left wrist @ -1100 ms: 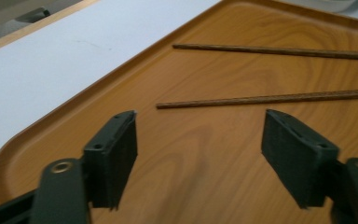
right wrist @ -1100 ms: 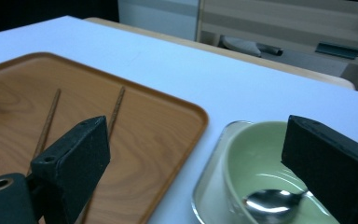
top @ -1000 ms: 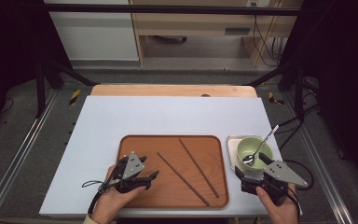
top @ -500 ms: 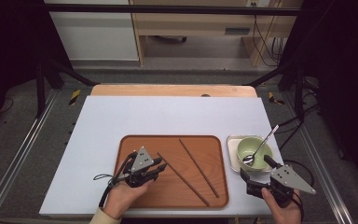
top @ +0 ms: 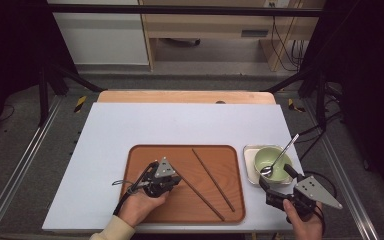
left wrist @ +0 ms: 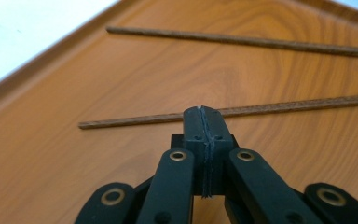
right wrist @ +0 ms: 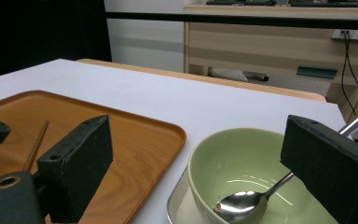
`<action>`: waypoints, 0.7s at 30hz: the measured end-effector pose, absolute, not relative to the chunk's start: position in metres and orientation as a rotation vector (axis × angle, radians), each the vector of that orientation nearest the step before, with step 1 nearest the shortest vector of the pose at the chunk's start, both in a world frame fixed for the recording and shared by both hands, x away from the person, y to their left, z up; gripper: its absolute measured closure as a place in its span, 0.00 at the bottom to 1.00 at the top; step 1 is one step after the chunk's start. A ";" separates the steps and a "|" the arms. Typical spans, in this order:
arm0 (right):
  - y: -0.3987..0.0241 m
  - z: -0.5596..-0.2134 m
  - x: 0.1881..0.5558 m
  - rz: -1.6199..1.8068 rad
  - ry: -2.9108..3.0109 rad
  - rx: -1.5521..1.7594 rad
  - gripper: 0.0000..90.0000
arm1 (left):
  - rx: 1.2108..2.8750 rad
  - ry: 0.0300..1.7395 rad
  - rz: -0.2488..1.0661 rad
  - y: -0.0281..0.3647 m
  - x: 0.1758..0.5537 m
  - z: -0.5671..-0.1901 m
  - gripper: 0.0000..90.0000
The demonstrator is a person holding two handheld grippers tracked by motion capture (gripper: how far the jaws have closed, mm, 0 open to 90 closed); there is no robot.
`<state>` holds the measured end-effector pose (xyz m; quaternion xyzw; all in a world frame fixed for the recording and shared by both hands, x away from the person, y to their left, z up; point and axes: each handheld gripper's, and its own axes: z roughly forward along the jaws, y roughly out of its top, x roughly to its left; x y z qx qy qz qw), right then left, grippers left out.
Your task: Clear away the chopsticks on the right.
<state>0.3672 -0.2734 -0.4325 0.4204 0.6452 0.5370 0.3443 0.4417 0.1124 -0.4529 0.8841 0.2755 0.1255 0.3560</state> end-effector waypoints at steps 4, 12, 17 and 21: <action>-0.271 -0.433 0.369 1.402 1.687 1.095 0.10 | 2.301 0.710 0.317 0.109 0.445 -0.458 1.00; -0.272 -0.436 0.372 1.426 1.696 1.114 0.10 | 2.341 0.691 0.315 0.097 0.450 -0.460 1.00; -0.272 -0.437 0.373 1.425 1.703 1.115 0.10 | 2.352 0.704 0.310 0.095 0.454 -0.463 1.00; -0.271 -0.437 0.374 1.425 1.707 1.130 0.10 | 2.350 0.719 0.296 0.090 0.455 -0.466 1.00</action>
